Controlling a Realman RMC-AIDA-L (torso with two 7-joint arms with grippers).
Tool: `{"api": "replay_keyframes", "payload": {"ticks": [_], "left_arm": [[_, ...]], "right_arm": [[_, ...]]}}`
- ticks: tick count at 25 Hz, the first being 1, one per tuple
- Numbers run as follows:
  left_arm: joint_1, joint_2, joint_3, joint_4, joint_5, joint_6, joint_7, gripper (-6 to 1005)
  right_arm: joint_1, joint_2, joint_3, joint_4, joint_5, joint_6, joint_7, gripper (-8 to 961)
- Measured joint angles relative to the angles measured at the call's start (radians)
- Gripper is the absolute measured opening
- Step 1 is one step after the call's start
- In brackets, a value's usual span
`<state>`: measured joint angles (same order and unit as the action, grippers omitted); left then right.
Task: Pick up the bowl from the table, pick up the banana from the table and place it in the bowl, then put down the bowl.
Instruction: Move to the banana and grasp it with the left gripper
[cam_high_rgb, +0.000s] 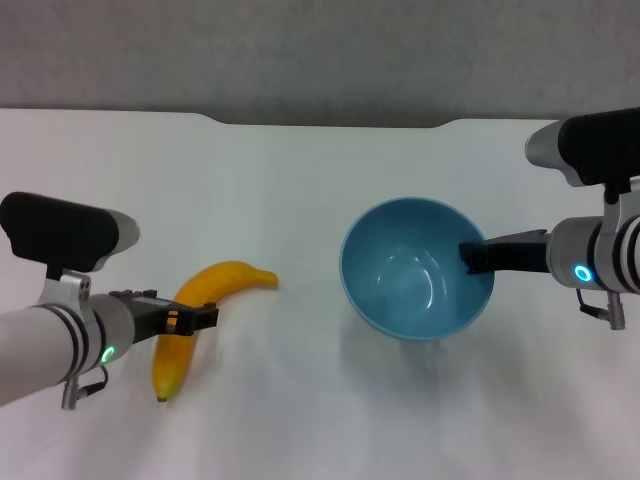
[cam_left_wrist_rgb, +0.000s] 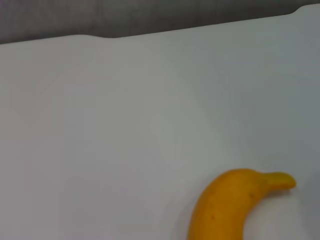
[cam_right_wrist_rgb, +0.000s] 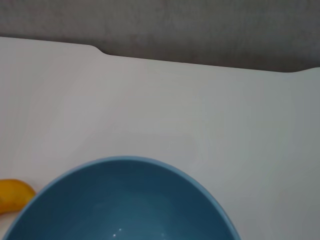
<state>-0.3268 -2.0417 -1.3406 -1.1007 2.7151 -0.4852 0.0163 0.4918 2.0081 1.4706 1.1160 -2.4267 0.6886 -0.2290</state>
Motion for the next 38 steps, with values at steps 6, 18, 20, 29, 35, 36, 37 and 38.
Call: {"api": "replay_keyframes", "payload": {"ticks": [6,18,20,29,35,36,37,38], "left_arm": [[-0.015,-0.003,0.022,0.061,-0.001,0.030,-0.030,882],[-0.040,-0.003,0.024,0.113,-0.002,0.039,-0.056,878],[-0.040,-0.003,0.025,0.111,-0.002,0.039,-0.058,877],[-0.038,0.002,0.020,0.105,-0.021,0.037,-0.059,551],[-0.043,0.003,0.028,0.106,-0.015,0.032,-0.050,496],[-0.042,0.003,0.028,0.104,-0.015,0.030,-0.050,495],[-0.040,0.003,0.028,0.099,-0.015,0.027,-0.050,495],[-0.029,0.004,0.025,0.069,-0.015,0.013,-0.049,495]], "right_arm": [[-0.001,0.000,-0.001,0.004,0.000,0.000,-0.001,58],[-0.025,0.000,-0.004,0.032,0.000,-0.012,-0.013,68],[-0.025,0.000,-0.004,0.035,0.000,-0.012,-0.014,69],[-0.031,0.001,-0.006,0.037,0.000,-0.014,-0.014,76],[-0.040,0.001,-0.015,0.040,0.003,-0.027,-0.014,81],[-0.040,0.001,-0.016,0.040,0.003,-0.028,-0.014,82],[-0.042,0.001,-0.016,0.040,0.003,-0.029,-0.014,82],[-0.045,0.001,-0.016,0.040,0.003,-0.032,-0.014,83]]}}
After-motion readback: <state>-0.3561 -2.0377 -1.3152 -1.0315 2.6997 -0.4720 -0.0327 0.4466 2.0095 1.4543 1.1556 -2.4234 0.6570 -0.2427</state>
